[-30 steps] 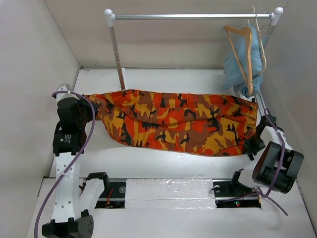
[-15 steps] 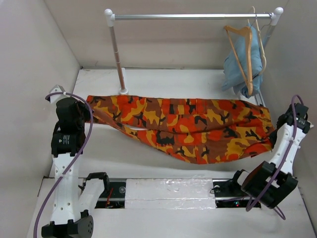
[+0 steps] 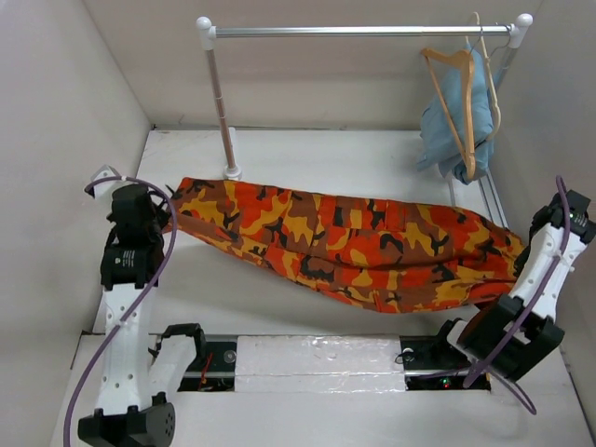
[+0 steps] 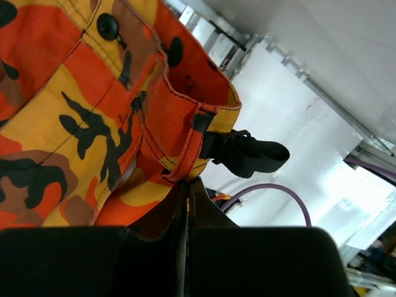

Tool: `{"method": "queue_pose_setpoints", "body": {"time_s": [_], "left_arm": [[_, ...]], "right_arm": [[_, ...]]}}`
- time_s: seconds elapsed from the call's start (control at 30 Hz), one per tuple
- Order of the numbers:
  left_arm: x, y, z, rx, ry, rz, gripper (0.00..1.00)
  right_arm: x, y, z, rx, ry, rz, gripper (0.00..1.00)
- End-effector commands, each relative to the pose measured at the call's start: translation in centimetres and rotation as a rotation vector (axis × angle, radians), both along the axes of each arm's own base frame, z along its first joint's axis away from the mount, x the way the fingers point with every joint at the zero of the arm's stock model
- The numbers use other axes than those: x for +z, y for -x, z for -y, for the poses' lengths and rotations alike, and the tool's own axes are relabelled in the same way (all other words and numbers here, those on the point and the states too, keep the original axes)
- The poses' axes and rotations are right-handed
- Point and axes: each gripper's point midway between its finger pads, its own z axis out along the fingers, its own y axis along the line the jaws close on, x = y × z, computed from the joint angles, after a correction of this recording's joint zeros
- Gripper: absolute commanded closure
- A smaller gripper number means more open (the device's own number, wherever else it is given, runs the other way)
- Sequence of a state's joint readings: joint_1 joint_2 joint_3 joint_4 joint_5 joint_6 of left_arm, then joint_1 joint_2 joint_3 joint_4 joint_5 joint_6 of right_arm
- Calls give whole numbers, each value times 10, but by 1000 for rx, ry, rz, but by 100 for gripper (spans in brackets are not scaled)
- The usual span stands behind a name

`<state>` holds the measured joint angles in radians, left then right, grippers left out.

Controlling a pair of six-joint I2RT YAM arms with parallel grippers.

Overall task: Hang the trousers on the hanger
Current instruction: Fold the trousers at the center of the board.

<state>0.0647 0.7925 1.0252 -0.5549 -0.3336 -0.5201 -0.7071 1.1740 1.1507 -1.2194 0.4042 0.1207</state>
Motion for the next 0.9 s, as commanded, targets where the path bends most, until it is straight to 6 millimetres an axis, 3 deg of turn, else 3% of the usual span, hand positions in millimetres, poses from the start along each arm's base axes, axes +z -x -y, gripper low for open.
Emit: {"method": "queue_pose_setpoints", "body": {"time_s": [0.0, 0.07, 0.23, 0.43, 0.5, 0.53, 0.57, 0.67, 0.7, 0.73, 0.77, 0.8, 0.87], "left_arm": [[7, -18, -16, 71, -51, 43, 100], [4, -32, -21, 89, -50, 24, 100], [-8, -66, -30, 126, -65, -27, 100], [-43, -119, -38, 137, -112, -145, 100], [-57, -137, -43, 145, -128, -201, 100], [-62, -143, -43, 143, -130, -220, 100], [-67, -155, -44, 146, -130, -236, 100], [-71, -183, -44, 131, -129, -224, 100], [-72, -191, -44, 125, -131, -224, 100], [-77, -207, -41, 109, -138, -237, 100], [-83, -215, -41, 108, -138, -252, 100], [-87, -222, -43, 108, -148, -272, 100], [-112, -241, -44, 101, -146, -349, 100]], "right_arm": [[-8, -25, 20, 40, 29, 21, 100], [-17, -43, 26, 53, 1, 28, 100], [-16, -98, 38, 114, -6, 85, 100], [-24, -164, 42, 184, 9, 128, 100], [-12, -186, 49, 203, 47, 151, 100], [-19, -197, 50, 215, 35, 138, 100], [-9, -210, 58, 220, 62, 166, 100], [-12, -238, 61, 252, 72, 165, 100], [-3, -249, 66, 254, 90, 189, 100], [-9, -261, 67, 262, 80, 176, 100], [-20, -260, 68, 258, 67, 146, 100], [-17, -268, 69, 266, 79, 154, 100], [-31, -277, 72, 271, 67, 144, 97]]}}
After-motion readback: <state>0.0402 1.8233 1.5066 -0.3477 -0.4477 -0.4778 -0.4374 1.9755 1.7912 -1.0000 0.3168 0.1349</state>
